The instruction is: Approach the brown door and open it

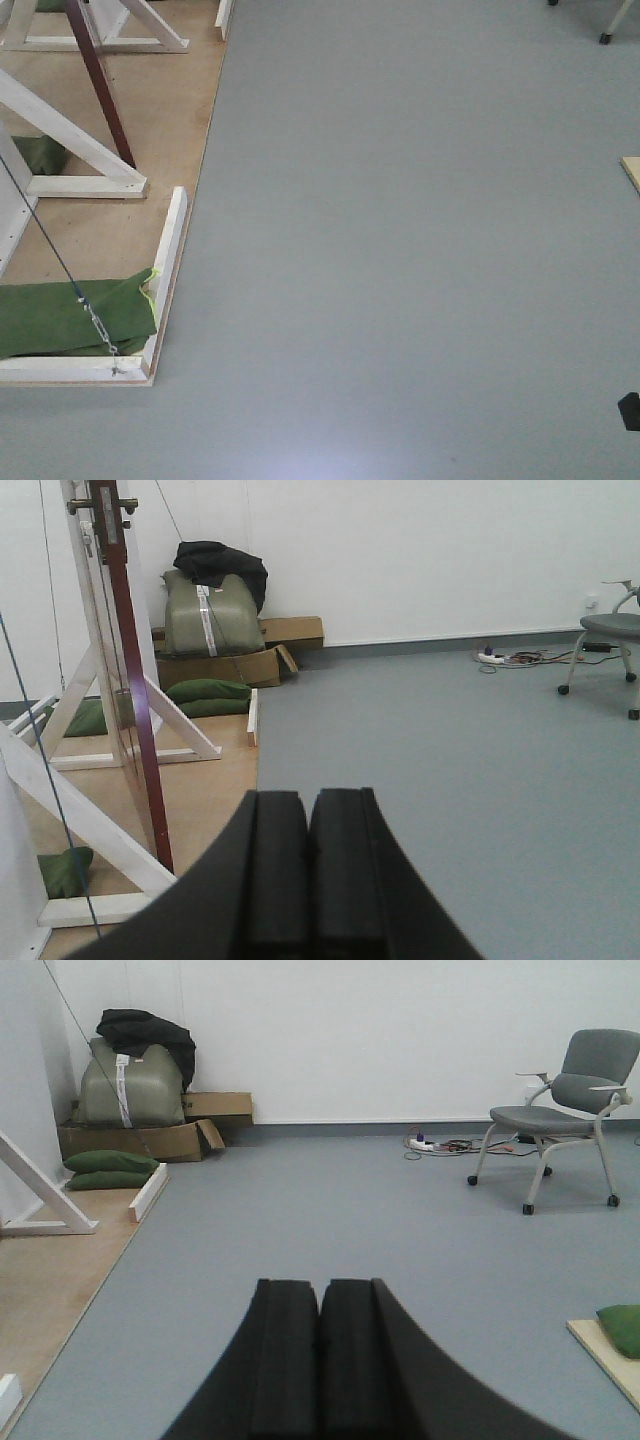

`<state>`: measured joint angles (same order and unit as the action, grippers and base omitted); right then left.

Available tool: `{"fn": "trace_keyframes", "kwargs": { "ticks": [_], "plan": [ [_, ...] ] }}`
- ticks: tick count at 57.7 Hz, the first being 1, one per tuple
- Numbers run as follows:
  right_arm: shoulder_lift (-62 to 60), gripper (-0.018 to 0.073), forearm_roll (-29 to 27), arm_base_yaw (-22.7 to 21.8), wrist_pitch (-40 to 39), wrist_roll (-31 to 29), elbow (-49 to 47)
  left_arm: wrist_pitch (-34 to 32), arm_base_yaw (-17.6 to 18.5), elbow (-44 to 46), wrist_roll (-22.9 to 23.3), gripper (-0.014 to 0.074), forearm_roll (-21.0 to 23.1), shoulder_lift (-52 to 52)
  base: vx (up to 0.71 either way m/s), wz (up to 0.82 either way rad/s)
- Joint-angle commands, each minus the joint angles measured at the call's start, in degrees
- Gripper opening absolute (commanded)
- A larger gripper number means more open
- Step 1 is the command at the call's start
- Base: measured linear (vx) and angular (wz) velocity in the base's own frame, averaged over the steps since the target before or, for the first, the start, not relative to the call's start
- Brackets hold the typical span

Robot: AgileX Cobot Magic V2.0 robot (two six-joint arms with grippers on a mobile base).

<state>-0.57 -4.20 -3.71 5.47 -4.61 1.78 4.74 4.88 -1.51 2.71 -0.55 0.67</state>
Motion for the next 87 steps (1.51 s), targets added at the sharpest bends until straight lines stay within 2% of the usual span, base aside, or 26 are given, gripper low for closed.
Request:
{"fn": "trace_keyframes", "kwargs": {
  "ticks": [1,87],
  "plan": [
    [-0.8,0.0,0.4,0.0,-4.4,-0.3,0.3,-4.7,0.2,0.9,0.5,-0.0004,0.0,0.7,0.45,0.02],
    [-0.8,0.0,0.4,0.0,-4.4,-0.3,0.3,-4.7,0.2,0.9,0.5,-0.0004,0.0,0.7,0.46,0.03]
  ]
}}
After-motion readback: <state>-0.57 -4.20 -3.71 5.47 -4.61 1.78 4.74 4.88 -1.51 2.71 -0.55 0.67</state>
